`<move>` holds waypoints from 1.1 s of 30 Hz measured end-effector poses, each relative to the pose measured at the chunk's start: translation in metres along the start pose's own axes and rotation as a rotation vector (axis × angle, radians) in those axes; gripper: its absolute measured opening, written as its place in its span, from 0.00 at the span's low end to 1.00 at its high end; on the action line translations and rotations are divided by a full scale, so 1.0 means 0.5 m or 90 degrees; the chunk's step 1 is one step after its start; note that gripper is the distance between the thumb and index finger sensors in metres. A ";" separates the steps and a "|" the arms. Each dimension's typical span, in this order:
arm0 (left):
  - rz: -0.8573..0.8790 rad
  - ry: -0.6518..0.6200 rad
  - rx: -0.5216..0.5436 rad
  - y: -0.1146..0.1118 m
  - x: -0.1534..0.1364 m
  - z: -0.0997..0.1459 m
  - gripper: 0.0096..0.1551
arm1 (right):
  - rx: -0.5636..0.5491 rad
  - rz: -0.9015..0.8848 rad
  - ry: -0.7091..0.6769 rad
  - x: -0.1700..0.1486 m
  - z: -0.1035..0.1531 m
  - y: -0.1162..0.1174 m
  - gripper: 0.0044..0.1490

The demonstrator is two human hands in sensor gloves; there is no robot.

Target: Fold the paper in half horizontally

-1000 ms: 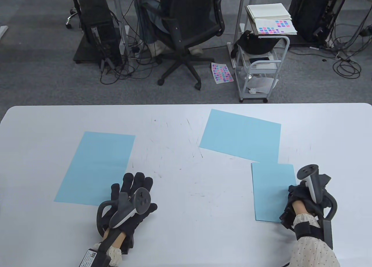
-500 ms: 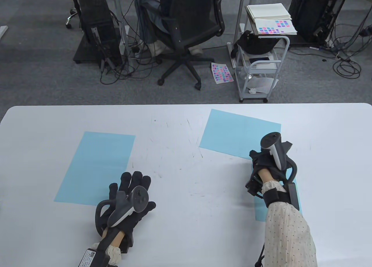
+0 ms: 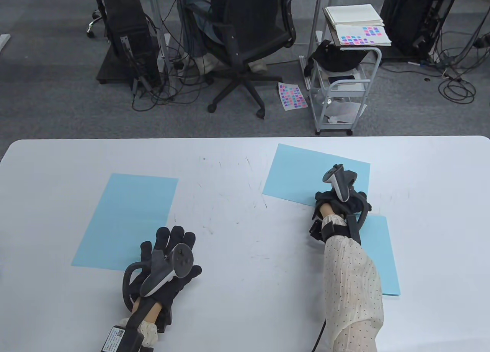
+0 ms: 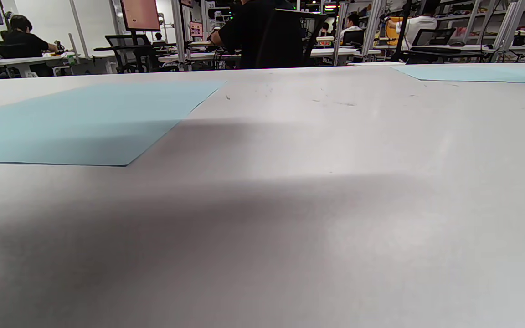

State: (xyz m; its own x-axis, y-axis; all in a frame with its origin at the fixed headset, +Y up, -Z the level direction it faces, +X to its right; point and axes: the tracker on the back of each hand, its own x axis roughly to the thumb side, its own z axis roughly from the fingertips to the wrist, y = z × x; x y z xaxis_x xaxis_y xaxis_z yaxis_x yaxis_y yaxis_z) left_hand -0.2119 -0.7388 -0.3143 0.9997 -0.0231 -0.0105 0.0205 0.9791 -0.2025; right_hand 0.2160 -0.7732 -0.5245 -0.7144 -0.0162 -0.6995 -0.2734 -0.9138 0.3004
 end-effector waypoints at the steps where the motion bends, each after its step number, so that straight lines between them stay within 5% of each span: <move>1: 0.000 -0.001 -0.001 0.000 0.001 0.000 0.51 | -0.009 0.010 0.000 0.004 0.001 0.001 0.43; 33: -0.007 -0.005 -0.021 0.002 0.008 0.004 0.51 | -0.010 0.009 -0.259 0.045 0.099 0.008 0.38</move>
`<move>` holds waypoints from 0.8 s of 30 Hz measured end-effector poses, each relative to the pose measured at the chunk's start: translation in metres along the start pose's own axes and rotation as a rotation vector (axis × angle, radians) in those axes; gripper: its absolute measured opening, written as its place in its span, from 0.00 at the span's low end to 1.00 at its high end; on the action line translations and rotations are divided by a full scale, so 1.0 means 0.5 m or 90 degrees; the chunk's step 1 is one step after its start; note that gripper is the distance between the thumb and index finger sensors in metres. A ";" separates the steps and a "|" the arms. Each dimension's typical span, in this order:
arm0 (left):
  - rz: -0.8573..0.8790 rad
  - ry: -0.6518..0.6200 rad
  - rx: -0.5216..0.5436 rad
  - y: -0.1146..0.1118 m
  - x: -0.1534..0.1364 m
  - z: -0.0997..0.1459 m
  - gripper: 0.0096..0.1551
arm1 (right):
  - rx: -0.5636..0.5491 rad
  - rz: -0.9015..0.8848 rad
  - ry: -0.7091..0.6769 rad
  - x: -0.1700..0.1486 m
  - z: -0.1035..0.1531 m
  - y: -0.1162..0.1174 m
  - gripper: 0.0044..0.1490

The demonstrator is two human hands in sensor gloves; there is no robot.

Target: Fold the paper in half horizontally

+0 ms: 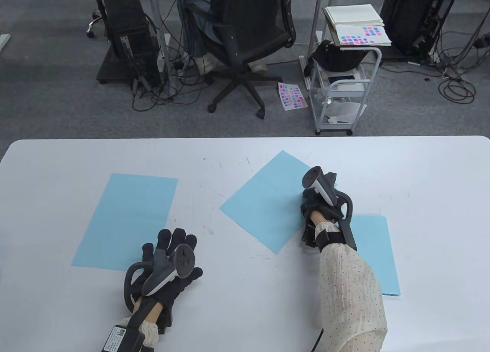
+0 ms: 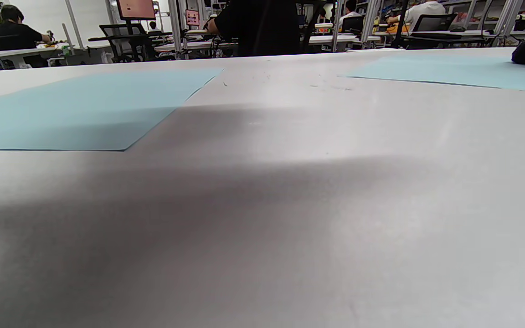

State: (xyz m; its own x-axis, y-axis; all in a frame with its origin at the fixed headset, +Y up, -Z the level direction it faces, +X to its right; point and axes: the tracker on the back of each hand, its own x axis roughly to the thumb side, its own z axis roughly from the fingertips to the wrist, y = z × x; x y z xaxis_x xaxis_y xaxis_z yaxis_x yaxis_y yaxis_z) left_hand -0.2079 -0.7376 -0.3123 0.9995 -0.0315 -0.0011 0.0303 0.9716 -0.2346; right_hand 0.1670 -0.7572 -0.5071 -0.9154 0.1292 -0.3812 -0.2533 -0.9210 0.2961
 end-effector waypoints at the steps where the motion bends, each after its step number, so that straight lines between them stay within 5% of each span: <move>1: 0.001 -0.001 0.001 0.001 0.000 0.001 0.51 | 0.003 0.001 -0.006 0.001 0.002 0.001 0.38; 24: 0.009 -0.015 0.000 0.004 0.006 0.004 0.51 | 0.048 0.079 -0.236 0.098 0.117 0.073 0.35</move>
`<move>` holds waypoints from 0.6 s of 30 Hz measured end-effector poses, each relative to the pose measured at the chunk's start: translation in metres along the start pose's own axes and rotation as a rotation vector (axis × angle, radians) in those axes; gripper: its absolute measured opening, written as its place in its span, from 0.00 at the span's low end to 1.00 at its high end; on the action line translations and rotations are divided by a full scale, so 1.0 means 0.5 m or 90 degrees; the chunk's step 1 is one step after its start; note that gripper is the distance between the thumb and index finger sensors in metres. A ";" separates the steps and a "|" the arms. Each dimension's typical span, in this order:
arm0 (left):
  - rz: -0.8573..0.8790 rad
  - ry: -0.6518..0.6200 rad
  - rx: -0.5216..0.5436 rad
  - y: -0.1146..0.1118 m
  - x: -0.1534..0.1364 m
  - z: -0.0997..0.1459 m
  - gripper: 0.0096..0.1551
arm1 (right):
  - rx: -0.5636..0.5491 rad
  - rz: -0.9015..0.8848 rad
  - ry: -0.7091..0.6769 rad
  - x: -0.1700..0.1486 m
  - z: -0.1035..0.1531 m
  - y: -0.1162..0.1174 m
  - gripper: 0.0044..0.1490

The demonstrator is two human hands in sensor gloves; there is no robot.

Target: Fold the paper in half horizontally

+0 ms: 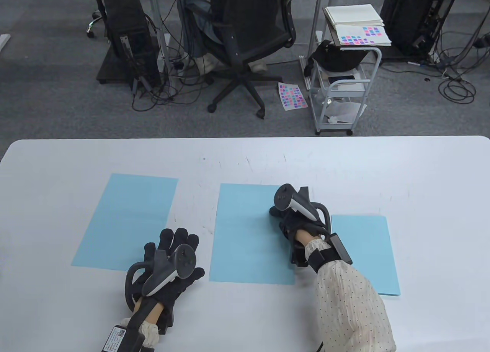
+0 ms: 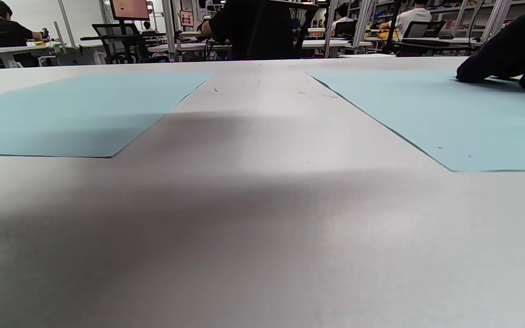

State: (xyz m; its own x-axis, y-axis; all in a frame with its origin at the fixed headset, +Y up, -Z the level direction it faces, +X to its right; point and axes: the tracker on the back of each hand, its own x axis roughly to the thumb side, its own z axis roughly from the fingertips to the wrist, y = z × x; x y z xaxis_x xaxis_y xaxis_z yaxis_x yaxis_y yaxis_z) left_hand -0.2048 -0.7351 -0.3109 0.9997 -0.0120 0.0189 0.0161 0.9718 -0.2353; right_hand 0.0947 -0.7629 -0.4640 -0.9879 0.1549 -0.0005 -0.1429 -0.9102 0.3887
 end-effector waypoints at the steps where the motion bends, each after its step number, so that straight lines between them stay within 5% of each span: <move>1: 0.000 -0.001 -0.001 0.000 0.000 0.000 0.51 | 0.001 0.005 -0.005 0.005 0.004 0.002 0.36; 18: 0.005 -0.022 -0.001 0.001 0.011 0.007 0.51 | -0.030 -0.009 -0.050 0.020 0.065 0.028 0.36</move>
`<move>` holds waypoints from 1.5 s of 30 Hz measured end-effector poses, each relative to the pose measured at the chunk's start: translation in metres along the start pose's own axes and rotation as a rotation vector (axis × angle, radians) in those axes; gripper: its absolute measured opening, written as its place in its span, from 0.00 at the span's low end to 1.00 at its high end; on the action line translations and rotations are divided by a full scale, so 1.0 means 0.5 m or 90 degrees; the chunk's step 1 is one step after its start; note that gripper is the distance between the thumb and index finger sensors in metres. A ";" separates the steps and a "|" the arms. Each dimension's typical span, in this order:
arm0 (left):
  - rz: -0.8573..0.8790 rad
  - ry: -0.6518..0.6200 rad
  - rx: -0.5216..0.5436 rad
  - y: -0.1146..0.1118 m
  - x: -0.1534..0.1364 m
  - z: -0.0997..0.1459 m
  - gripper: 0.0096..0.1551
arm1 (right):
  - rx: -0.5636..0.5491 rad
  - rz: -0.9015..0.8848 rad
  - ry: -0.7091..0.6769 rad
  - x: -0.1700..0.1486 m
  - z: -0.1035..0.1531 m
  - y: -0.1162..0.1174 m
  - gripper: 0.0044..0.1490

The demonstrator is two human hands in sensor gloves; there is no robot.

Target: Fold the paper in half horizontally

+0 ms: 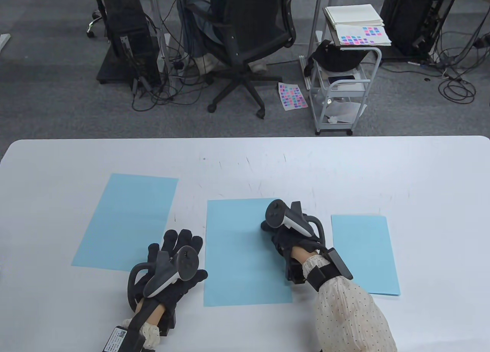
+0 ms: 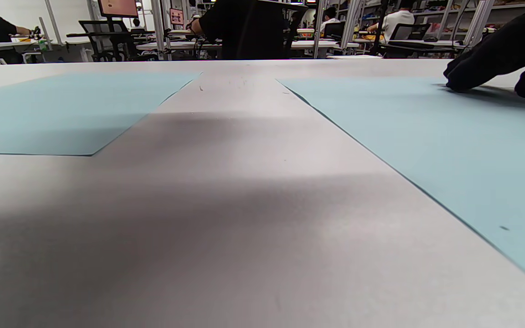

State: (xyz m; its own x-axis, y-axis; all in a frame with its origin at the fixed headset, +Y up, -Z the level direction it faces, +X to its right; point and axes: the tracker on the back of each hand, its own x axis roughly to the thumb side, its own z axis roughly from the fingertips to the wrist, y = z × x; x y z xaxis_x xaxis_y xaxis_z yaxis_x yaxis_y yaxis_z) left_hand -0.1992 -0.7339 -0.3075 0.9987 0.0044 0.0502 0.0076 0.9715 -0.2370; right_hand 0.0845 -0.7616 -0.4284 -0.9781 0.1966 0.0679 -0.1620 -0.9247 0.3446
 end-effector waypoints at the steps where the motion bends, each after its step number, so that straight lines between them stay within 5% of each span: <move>1: 0.001 -0.001 0.001 0.000 0.000 0.000 0.52 | -0.023 -0.011 -0.016 0.000 0.012 -0.008 0.36; 6: 0.001 -0.004 0.002 0.000 0.001 0.001 0.51 | -0.033 -0.023 -0.064 -0.009 0.084 -0.020 0.37; 15: -0.002 -0.008 0.000 -0.003 0.006 0.002 0.51 | 0.026 -0.010 -0.085 -0.058 0.190 0.046 0.41; 29: -0.002 -0.003 -0.030 -0.005 0.015 -0.020 0.52 | 0.063 -0.008 -0.053 -0.085 0.193 0.096 0.43; 45: 0.031 0.056 -0.075 0.095 0.042 -0.194 0.51 | 0.072 -0.013 -0.054 -0.087 0.194 0.096 0.42</move>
State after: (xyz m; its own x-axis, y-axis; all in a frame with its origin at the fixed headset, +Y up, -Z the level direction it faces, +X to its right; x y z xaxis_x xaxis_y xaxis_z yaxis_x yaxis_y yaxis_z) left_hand -0.1732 -0.7104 -0.4116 0.9985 0.0255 -0.0482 -0.0408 0.9360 -0.3496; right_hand 0.1318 -0.7829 -0.3242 -0.9597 0.2456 0.1368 -0.1608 -0.8786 0.4496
